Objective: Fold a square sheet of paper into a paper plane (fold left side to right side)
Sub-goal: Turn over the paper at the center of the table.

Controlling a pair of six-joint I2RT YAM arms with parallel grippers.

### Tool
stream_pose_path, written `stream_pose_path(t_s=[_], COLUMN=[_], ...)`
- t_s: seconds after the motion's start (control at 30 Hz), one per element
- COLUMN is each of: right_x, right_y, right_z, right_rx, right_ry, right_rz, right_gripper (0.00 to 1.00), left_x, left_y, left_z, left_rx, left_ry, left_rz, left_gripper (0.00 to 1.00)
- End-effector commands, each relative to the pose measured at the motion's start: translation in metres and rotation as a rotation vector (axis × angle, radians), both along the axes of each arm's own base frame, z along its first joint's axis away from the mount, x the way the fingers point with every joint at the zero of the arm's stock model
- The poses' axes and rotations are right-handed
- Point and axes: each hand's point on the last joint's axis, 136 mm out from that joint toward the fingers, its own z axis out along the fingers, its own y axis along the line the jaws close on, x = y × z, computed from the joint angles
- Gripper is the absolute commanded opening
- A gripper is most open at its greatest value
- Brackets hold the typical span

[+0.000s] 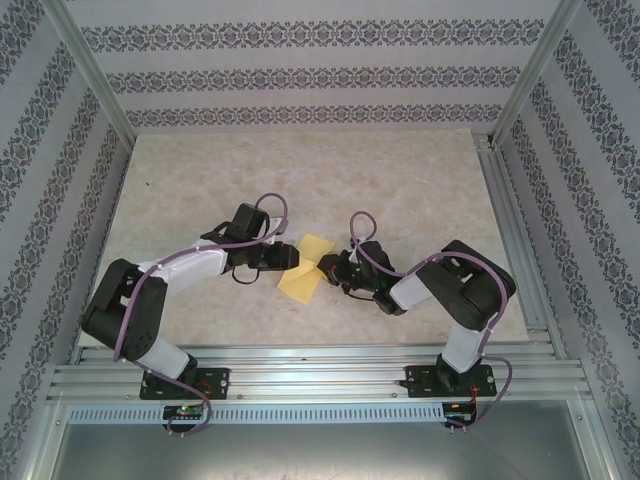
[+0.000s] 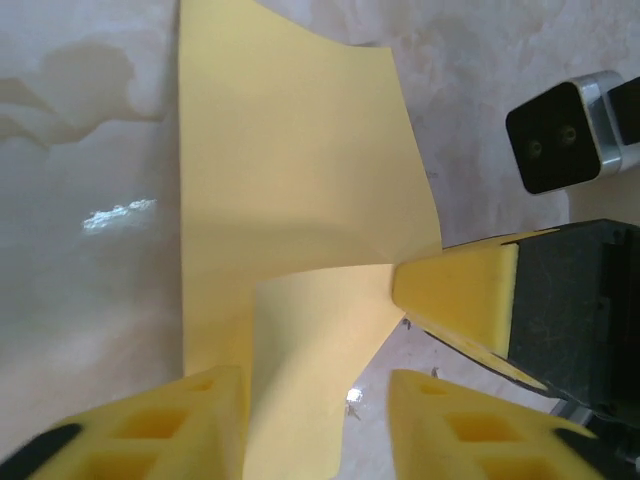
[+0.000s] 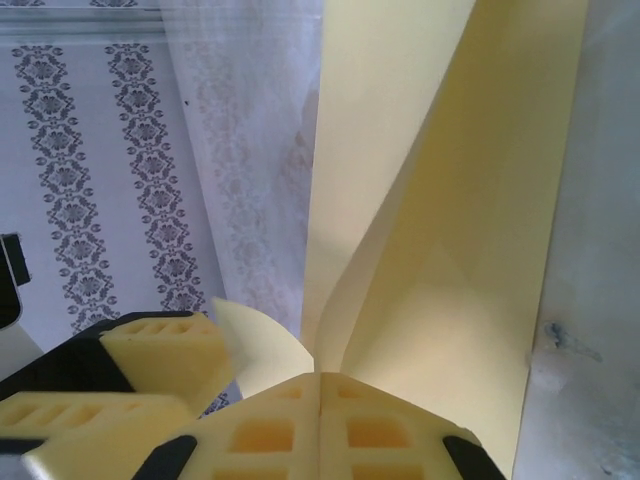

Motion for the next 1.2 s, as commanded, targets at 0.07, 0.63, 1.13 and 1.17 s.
stream_pose_path(t_s=[0.07, 0.63, 1.13, 1.17], right_x=[0.006, 0.008, 0.009, 0.009], right_y=[-0.006, -0.016, 0.001, 0.001], right_z=[0.037, 0.163, 0.184, 0.185], right_rx=[0.038, 0.056, 0.113, 0.113], right_ry=[-0.107, -0.353, -0.39, -0.389], right_rz=[-0.013, 0.056, 0.076, 0.076], right_gripper=[0.0, 0.0, 0.0, 0.0], left_x=[0.002, -0.004, -0.015, -0.015], left_y=[0.033, 0.024, -0.002, -0.002], left_z=[0.057, 0.131, 0.127, 0.128], left_rx=[-0.145, -0.715, -0.709, -0.713], left_ry=[-0.105, -0.026, 0.074, 0.075], left_rz=[0.106, 0.24, 0.219, 0.219], left_gripper=[0.76, 1.0, 1.0, 1.0])
